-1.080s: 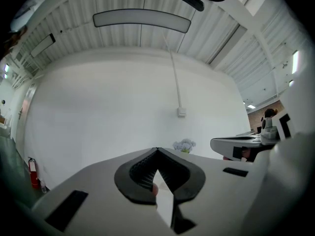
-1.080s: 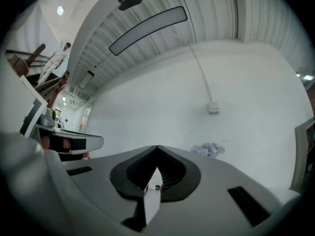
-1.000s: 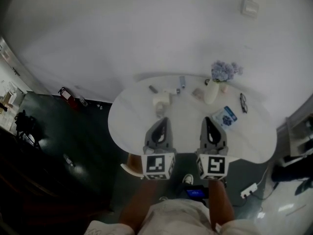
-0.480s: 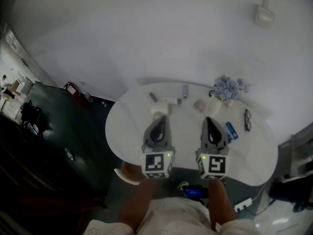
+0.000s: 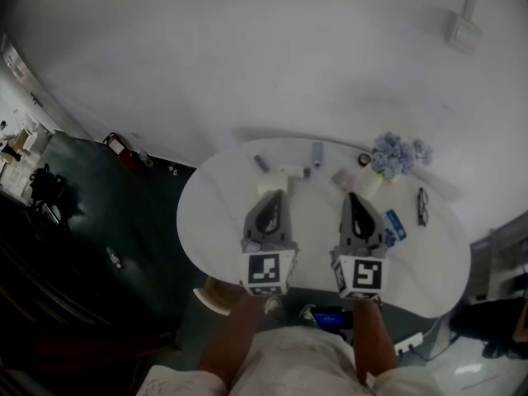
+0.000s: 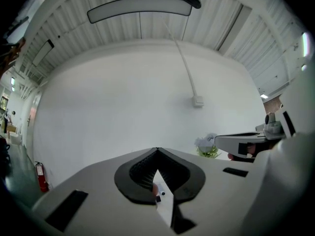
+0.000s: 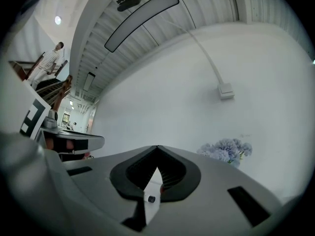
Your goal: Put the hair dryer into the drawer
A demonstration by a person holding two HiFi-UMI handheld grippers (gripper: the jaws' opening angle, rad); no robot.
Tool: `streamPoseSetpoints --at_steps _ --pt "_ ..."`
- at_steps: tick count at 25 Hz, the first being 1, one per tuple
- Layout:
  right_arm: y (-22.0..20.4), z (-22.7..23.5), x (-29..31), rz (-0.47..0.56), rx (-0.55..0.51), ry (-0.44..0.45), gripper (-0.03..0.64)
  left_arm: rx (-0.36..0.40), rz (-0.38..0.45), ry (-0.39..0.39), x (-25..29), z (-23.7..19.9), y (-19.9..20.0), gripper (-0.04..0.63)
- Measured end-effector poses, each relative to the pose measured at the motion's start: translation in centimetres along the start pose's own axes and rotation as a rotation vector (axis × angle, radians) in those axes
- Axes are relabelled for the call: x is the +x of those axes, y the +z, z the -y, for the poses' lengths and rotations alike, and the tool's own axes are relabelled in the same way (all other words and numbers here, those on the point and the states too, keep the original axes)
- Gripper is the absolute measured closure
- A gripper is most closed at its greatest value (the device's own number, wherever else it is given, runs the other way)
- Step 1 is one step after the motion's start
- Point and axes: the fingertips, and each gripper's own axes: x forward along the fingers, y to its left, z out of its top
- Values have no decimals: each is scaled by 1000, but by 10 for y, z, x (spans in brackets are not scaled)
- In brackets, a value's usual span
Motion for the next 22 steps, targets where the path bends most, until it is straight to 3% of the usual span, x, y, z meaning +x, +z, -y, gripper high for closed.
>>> streamPoseSetpoints --at_steps 7,13,22 --pt "-8 -6 12 -16 6 2 617 44 -80 14 10 -16 -30 595" --pt "-15 -15 17 -23 4 18 617 18 -224 40 14 -34 -79 589" --pt "-29 -12 19 -64 30 1 617 -3 -415 70 19 -48 -136 451"
